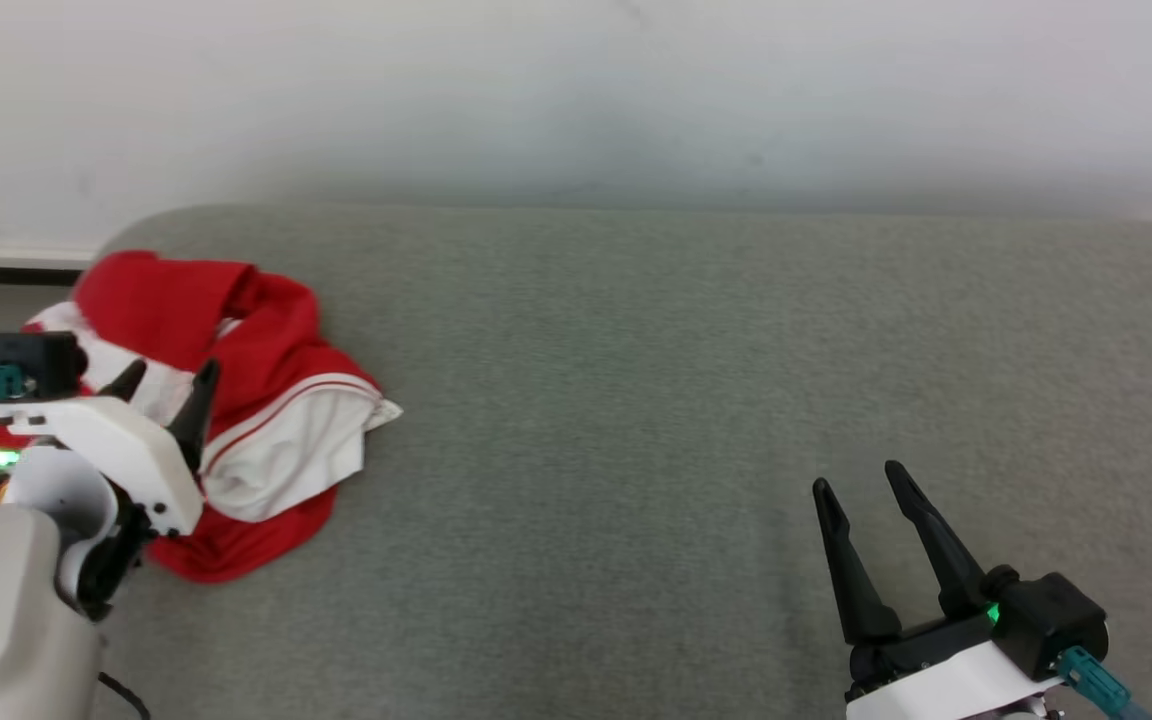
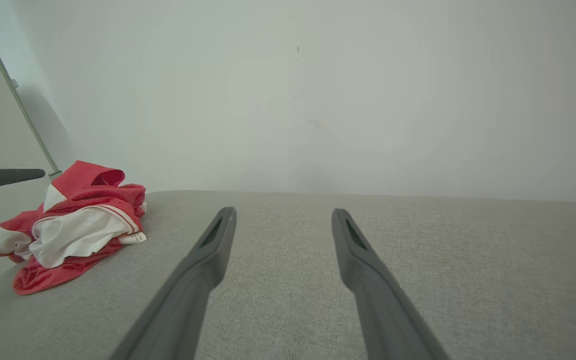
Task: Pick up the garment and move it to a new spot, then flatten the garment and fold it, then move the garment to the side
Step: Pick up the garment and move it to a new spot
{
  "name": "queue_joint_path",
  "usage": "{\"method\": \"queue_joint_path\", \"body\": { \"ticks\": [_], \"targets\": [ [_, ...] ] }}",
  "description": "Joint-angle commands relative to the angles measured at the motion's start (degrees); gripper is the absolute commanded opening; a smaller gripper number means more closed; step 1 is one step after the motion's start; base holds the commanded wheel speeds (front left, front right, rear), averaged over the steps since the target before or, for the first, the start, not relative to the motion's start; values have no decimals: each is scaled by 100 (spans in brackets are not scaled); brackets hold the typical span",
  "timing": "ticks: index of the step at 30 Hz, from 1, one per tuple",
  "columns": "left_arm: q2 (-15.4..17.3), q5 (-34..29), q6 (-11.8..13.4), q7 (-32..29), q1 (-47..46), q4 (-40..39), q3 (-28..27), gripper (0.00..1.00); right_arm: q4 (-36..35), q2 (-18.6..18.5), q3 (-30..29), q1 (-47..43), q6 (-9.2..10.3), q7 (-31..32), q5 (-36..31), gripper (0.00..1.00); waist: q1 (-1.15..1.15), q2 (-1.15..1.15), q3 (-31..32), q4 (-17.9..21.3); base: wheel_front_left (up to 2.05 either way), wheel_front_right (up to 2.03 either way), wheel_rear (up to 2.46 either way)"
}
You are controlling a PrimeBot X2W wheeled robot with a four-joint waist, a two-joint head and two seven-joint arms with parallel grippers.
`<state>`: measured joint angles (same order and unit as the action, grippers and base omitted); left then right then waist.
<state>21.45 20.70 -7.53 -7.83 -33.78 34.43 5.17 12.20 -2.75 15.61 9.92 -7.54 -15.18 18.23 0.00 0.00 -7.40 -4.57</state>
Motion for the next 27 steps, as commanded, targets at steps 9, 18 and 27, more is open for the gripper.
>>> {"method": "queue_joint_path", "body": {
  "ticks": [9,18,27],
  "targets": [
    [772,1204,10,-1245,-363,817,774,100,-40,-24,-7,187,10,5,90,100,0,0,-351,805,0,0,0],
    [969,1981,8,-1965,-300,1448,1439,100,-54,-25,16,271,10,5,139,100,0,0,-529,1170,0,0,0],
    [1196,2407,7,-1787,-443,1321,2026,0,5,-23,-43,215,10,5,191,100,0,0,-347,1153,0,0,0]
  ]
}}
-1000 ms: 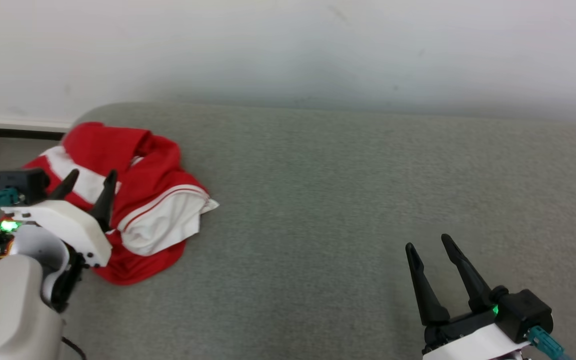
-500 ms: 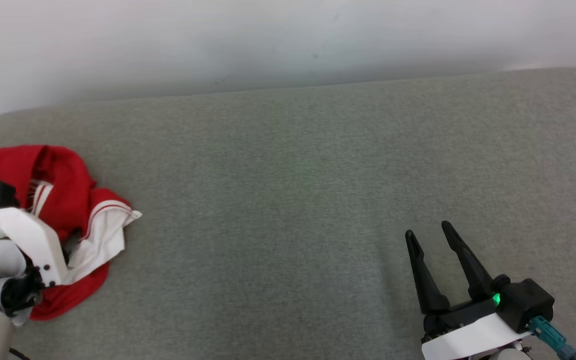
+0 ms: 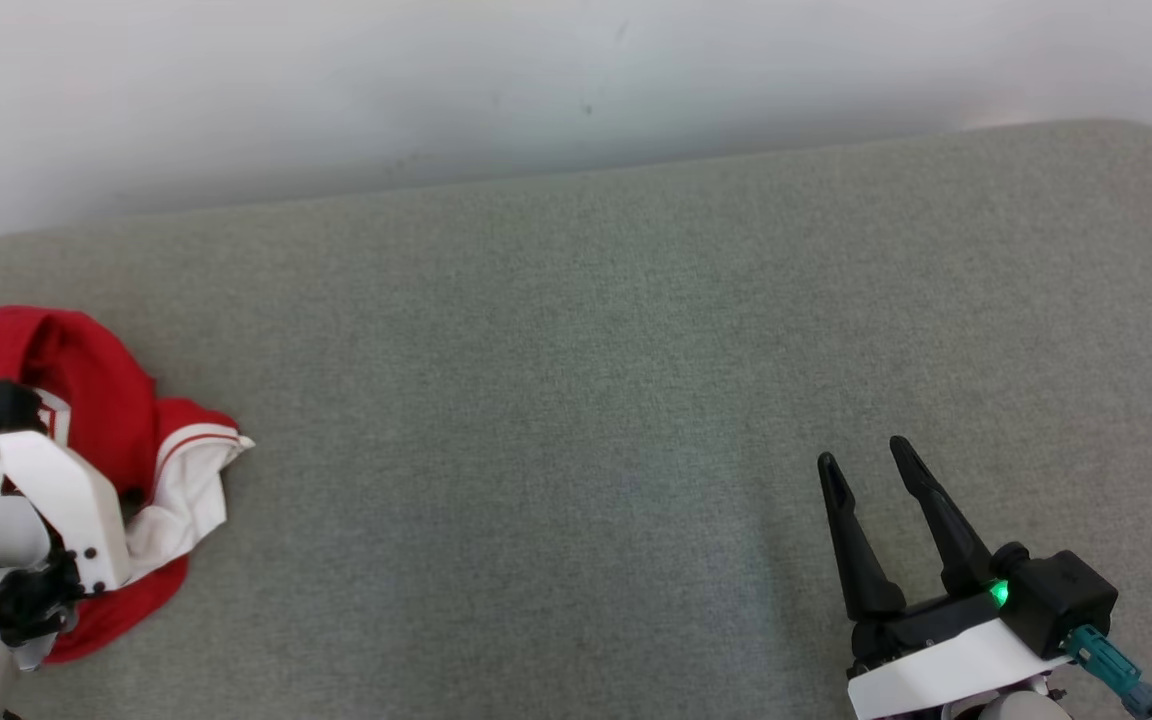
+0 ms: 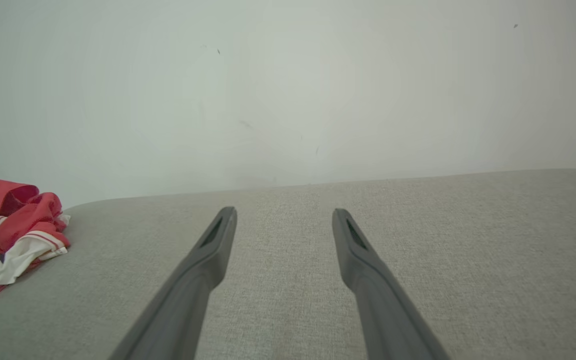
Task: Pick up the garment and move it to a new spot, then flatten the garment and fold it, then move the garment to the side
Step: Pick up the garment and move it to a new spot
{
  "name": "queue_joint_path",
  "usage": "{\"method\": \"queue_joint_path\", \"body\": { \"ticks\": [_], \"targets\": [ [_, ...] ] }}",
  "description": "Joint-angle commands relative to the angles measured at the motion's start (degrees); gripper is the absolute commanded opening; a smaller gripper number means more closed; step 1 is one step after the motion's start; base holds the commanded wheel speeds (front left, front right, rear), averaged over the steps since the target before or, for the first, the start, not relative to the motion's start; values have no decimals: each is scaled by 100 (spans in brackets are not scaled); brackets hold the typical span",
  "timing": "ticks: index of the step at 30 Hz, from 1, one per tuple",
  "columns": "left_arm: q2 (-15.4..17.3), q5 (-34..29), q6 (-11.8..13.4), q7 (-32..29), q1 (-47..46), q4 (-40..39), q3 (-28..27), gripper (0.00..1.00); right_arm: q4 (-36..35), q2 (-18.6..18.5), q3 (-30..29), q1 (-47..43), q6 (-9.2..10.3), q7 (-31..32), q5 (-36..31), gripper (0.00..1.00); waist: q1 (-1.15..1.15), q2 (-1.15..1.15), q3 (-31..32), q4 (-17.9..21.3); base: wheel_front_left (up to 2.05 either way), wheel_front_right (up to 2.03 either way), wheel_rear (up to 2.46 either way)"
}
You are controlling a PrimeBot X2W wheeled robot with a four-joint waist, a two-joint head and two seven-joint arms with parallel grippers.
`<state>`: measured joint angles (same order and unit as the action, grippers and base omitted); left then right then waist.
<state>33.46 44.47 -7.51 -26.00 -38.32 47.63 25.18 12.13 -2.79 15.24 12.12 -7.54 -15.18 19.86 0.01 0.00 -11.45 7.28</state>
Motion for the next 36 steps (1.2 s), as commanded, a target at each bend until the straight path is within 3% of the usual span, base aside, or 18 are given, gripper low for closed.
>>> {"method": "queue_joint_path", "body": {
  "ticks": [1,12,19,29,36],
  "targets": [
    [40,59,5,59,-28,-35,87,0,18,-21,-4,-22,10,5,38,100,-1,0,115,-49,0,0,0],
    [411,279,6,331,-572,-963,833,0,107,-22,-70,-370,10,5,183,100,-1,0,885,-330,0,0,0],
    [521,345,6,475,-971,-1798,1289,0,93,-22,-46,-496,10,5,250,100,-1,0,1184,-297,0,0,0],
    [366,276,8,960,-1386,-2834,1541,0,67,-23,-140,-515,10,6,168,100,-1,0,1368,219,0,0,0],
    [-10,350,151,1257,-1277,-3362,1538,0,-44,-17,-472,-414,10,6,53,100,-1,0,1303,751,0,0,0]
  ]
}}
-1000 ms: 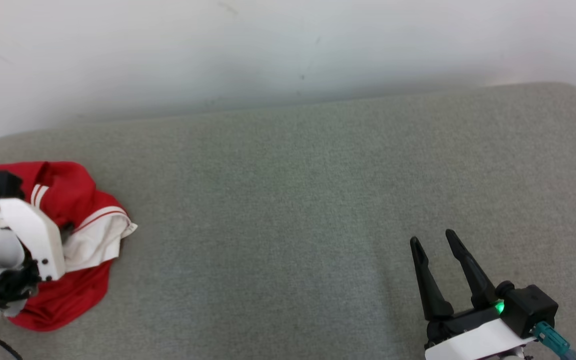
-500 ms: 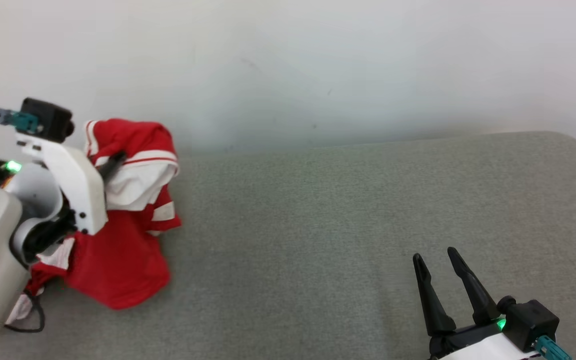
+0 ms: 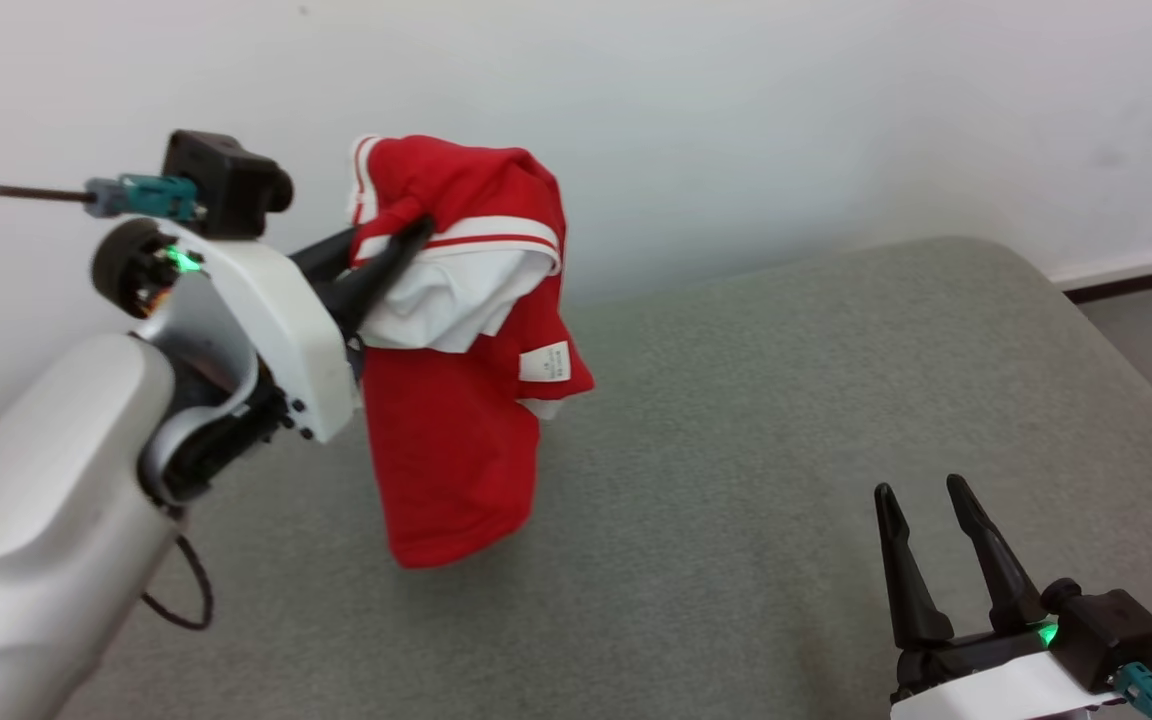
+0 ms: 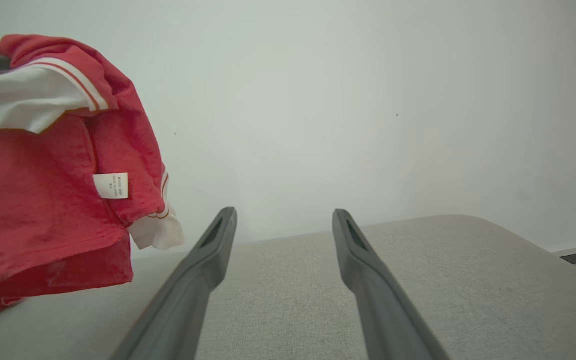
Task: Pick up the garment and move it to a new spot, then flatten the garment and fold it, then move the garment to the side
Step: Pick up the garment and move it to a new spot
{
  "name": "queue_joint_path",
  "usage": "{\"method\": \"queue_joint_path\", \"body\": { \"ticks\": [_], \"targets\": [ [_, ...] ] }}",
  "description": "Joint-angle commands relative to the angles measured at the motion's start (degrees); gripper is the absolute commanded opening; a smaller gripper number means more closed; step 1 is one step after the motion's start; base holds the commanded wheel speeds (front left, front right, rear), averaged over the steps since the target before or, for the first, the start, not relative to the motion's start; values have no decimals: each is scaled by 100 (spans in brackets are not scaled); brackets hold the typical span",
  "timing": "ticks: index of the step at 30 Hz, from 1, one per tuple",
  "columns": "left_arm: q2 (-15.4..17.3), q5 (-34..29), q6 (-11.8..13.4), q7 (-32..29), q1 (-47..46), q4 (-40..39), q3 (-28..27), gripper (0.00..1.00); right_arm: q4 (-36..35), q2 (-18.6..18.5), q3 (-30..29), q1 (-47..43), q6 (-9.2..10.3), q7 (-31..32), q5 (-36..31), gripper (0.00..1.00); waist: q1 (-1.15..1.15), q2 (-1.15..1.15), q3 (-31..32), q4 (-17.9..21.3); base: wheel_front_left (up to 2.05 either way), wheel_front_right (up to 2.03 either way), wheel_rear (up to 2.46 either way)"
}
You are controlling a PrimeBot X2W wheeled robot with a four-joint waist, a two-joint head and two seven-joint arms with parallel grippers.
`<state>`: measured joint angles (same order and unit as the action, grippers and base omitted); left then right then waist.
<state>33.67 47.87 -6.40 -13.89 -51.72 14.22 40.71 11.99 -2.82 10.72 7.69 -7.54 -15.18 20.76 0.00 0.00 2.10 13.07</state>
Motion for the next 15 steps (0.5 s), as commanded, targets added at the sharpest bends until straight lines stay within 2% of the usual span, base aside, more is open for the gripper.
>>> {"method": "queue_joint_path", "body": {
  "ticks": [1,6,11,15],
  "targets": [
    [-85,-19,73,107,113,-65,0,0,-35,-16,-62,35,10,6,-75,100,0,0,-85,234,0,0,0],
    [-487,-63,244,590,484,-52,104,0,-57,-17,-61,63,10,6,-147,100,0,0,-264,516,0,0,0],
    [-1016,-107,367,1144,972,425,281,0,-63,-16,53,125,10,6,-90,100,0,0,-435,697,0,0,0],
    [-1407,-277,267,1456,1203,1128,606,0,-25,-16,125,169,10,6,-104,100,0,0,-548,739,0,0,0]
  ]
}}
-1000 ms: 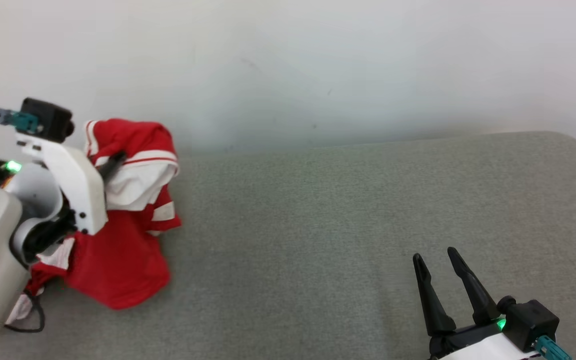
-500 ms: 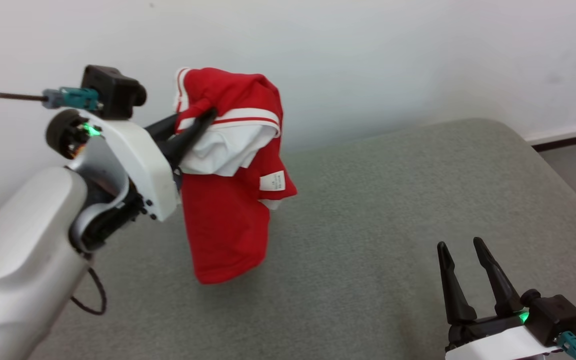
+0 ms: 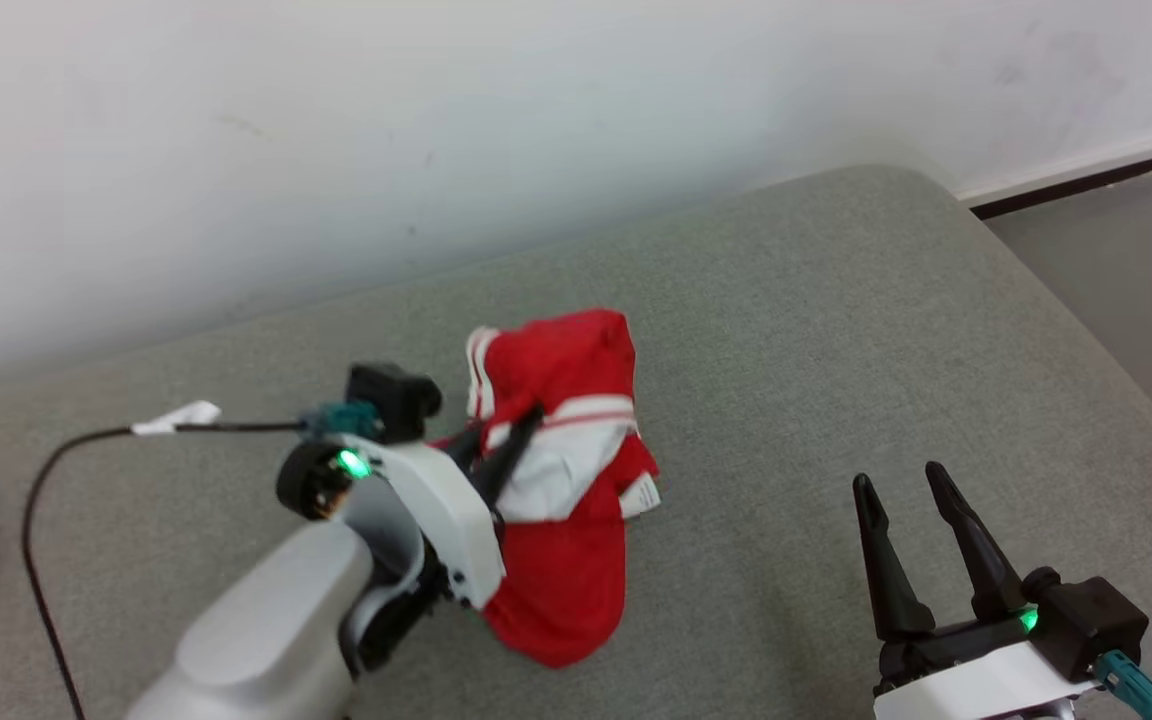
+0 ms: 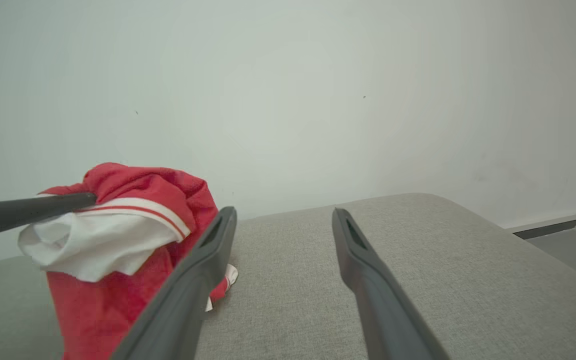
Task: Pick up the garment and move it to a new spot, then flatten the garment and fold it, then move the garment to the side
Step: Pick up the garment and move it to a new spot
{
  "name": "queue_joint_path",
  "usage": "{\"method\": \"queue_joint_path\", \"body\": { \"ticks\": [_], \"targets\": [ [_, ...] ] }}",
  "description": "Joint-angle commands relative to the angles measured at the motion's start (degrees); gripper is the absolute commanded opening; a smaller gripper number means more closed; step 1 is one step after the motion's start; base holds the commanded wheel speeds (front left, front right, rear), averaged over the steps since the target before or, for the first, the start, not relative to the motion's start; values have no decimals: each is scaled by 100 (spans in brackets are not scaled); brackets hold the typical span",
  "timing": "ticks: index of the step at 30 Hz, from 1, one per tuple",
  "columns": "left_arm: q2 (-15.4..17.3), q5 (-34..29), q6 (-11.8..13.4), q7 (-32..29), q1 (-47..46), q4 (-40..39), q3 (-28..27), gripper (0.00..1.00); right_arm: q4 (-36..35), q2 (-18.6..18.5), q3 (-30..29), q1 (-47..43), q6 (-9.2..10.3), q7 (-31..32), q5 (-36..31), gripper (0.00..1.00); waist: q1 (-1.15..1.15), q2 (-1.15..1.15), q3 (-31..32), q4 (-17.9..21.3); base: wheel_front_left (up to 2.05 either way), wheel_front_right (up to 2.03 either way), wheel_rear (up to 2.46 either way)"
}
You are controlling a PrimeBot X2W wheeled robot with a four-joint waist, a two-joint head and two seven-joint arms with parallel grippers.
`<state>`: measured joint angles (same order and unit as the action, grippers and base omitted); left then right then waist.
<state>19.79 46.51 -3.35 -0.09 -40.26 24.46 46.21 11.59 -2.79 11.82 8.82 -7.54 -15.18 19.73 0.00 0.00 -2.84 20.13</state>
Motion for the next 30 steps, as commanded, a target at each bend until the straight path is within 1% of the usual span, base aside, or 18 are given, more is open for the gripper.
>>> {"method": "queue_joint_path", "body": {
  "ticks": [1,2,3,4,5,9,12,16,20,23,24,26,30],
  "targets": [
    [-118,-150,-84,138,97,290,138,6,19,-19,33,70,10,6,-3,100,0,0,-82,37,0,0,0],
    [-214,-151,-136,192,144,491,220,14,25,-20,49,90,10,6,-2,100,0,0,-100,36,0,0,0],
    [-286,-197,-181,237,178,694,320,24,34,-20,64,107,10,6,-5,100,0,0,-112,30,0,0,0],
    [-368,-231,-225,285,190,869,418,71,36,-20,77,122,10,6,-9,100,0,0,-126,16,0,0,0],
    [-462,-228,-266,350,199,1018,490,100,44,-19,94,134,10,6,-9,100,0,0,-142,0,0,0,0],
    [-690,-294,-358,716,136,1453,689,100,85,-21,131,127,10,6,22,100,0,0,-138,-110,0,0,0],
    [-764,-376,-390,1050,24,1591,763,100,117,-22,130,66,10,6,1,100,0,0,-69,-242,0,0,0],
    [-752,-344,-399,1342,-41,1572,674,100,149,-21,133,-6,10,6,-28,100,0,0,84,-450,0,0,0],
    [-629,-350,-350,1476,-55,1340,455,100,152,-19,113,-74,10,6,-50,100,0,0,199,-708,0,0,0],
    [-453,-396,-177,1517,66,1064,198,100,139,-22,80,-100,10,6,-79,100,0,0,256,-907,0,0,0],
    [-453,-396,-177,1517,66,1064,198,100,139,-22,80,-100,10,6,-79,100,0,0,256,-907,0,0,0],
    [-309,-455,-3,1523,195,859,-2,100,131,-20,36,-146,10,6,-97,100,0,0,301,-1042,0,0,0],
    [-10,-590,388,1525,616,190,-616,100,96,-20,-58,-213,10,6,-148,100,0,0,348,-1280,0,0,0]
  ]
}}
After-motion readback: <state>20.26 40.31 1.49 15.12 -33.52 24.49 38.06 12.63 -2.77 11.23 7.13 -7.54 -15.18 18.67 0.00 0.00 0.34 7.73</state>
